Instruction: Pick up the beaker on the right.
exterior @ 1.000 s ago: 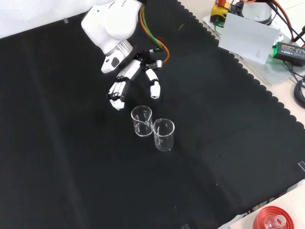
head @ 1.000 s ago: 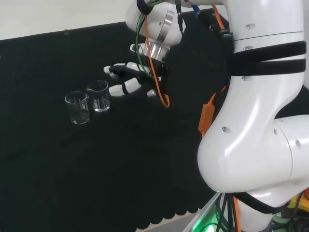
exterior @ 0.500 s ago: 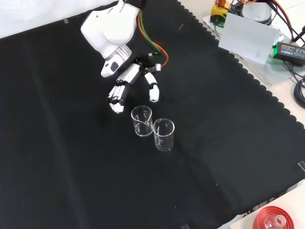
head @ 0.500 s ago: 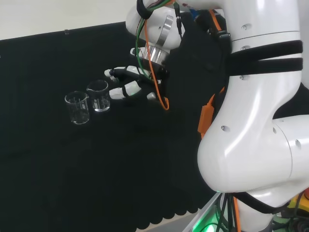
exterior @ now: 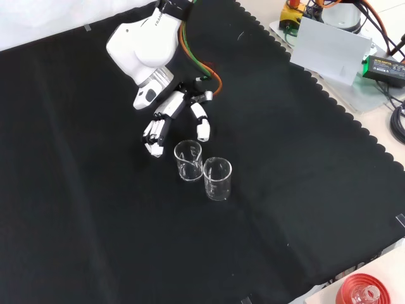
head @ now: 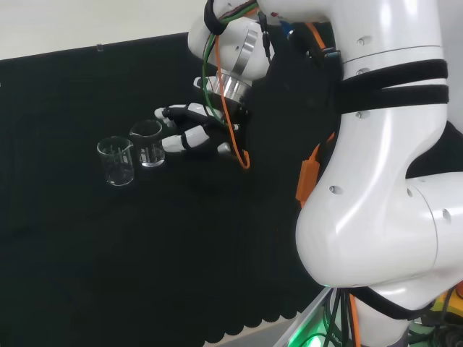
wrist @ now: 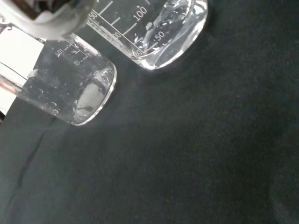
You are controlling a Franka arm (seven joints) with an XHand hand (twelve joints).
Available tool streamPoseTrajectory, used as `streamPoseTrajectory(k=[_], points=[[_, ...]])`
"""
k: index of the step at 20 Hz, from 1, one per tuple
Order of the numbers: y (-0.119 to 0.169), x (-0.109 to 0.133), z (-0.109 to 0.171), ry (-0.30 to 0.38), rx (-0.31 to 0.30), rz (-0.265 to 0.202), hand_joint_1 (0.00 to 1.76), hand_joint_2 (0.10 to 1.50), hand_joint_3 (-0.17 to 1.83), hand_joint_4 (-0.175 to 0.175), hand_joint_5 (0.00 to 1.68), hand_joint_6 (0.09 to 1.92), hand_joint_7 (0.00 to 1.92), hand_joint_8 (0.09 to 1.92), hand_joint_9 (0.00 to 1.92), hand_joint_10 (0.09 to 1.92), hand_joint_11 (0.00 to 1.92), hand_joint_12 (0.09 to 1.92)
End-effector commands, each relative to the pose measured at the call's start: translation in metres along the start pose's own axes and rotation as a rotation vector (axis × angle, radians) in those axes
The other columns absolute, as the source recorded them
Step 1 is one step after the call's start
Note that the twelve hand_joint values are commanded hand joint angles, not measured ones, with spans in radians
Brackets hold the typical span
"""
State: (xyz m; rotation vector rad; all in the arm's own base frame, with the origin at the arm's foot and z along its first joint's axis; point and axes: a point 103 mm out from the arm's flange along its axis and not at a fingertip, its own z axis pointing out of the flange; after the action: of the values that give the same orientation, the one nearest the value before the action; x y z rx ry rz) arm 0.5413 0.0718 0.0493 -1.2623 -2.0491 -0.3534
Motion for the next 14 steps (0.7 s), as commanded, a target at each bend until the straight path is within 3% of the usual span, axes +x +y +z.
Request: streamPoseTrajectory(k=[1, 14], points=[[0.001, 0.000, 0.000, 0.020, -0.009, -0.011, 0.77, 0.53, 0.54, -0.080, 0.28, 0.09, 0.21, 0.65, 0.32, 0.70, 0.00, 1.11], [0.017, 0.017, 0.013, 0.029, 0.002, -0.035, 0.77, 0.52, 0.55, -0.079, 0.29, 0.09, 0.21, 0.66, 0.32, 0.69, 0.00, 1.12]])
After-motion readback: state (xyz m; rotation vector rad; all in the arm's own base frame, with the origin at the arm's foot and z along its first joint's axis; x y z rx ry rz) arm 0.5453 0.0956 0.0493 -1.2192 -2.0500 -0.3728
